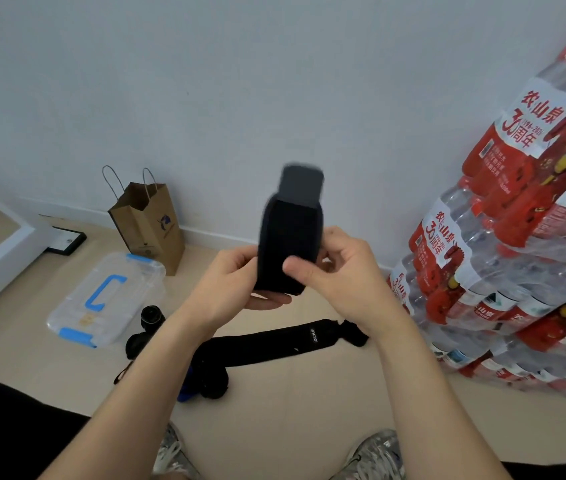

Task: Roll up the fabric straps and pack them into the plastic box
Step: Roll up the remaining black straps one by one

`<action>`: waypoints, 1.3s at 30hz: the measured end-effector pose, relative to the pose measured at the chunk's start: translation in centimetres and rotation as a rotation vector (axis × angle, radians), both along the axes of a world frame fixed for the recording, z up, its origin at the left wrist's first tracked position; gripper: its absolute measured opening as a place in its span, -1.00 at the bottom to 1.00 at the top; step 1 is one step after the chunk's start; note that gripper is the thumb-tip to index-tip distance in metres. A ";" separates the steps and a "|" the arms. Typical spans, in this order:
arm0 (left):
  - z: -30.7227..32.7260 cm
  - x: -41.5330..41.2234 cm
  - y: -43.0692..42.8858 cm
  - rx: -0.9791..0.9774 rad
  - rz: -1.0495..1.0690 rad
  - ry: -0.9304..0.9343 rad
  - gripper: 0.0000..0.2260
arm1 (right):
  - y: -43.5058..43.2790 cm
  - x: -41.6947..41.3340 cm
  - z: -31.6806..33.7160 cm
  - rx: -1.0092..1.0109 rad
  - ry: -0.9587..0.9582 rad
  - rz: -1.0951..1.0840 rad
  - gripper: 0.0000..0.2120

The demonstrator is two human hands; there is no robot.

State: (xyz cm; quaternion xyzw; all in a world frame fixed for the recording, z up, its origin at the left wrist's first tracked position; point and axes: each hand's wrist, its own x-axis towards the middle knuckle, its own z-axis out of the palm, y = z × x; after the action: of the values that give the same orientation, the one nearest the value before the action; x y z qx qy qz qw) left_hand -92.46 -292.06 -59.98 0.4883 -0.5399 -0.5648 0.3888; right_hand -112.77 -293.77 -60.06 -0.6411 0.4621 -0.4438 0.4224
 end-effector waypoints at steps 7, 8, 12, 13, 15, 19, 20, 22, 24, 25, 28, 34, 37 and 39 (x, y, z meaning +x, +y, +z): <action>0.3 -1.1 0.8 -0.018 -0.063 0.021 -0.62 | -0.2 0.8 -1.3 -0.052 -0.051 -0.181 -0.82; 0.3 -1.4 1.0 -0.030 -0.061 0.012 -0.64 | -0.2 0.9 -1.7 -0.044 -0.025 -0.196 -0.82; -0.3 -1.8 0.9 -0.099 -0.044 -0.081 -0.80 | -0.1 1.2 -2.8 0.061 0.029 -0.237 -0.82; -0.5 -1.9 0.9 -0.125 -0.041 -0.099 -0.83 | -0.2 1.3 -3.0 0.105 0.054 -0.249 -0.83; -0.9 -2.2 1.1 -0.188 -0.046 -0.144 -0.90 | -0.3 1.3 -3.3 0.229 0.094 -0.256 -0.79; -2.2 -3.0 1.0 -0.308 -0.064 -0.196 -0.70 | -0.5 0.7 -3.2 0.373 0.011 -0.183 -0.72; -2.3 -2.9 0.9 -0.326 -0.068 -0.198 -0.56 | -0.5 0.5 -3.1 0.371 -0.026 -0.162 -0.74; -2.6 -2.7 0.7 -0.327 -0.084 -0.185 -0.38 | -0.4 0.3 -2.9 0.315 -0.077 -0.157 -0.79; -2.5 -3.0 0.7 -0.305 -0.083 -0.174 -0.37 | -0.5 0.6 -2.9 0.232 -0.106 -0.199 -0.83; -2.3 -3.3 0.8 -0.289 -0.066 -0.163 -0.40 | -0.4 0.9 -2.8 0.186 -0.098 -0.224 -0.85; -1.9 -4.1 0.6 -0.251 0.070 -0.220 -0.46 | 0.1 2.1 -3.1 0.034 -0.033 -0.294 -0.89; -0.5 -3.5 0.5 -0.111 0.087 -0.349 -0.80 | 0.6 3.3 -3.2 0.085 -0.241 -0.363 -0.70; -0.4 -2.7 0.7 -0.238 -0.029 -0.423 -0.92 | 0.1 2.9 -3.2 0.295 -0.447 -0.352 -0.82; -0.5 -2.7 1.0 -0.300 -0.036 -0.397 -0.80 | -0.1 2.4 -3.4 0.320 -0.399 -0.324 -0.86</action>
State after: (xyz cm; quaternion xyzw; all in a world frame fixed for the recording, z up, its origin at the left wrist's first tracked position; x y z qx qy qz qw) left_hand -95.16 -291.07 -60.49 0.5168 -0.6920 -0.3784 0.3331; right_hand -110.35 -293.91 -63.45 -0.3845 0.5305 -0.5442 0.5240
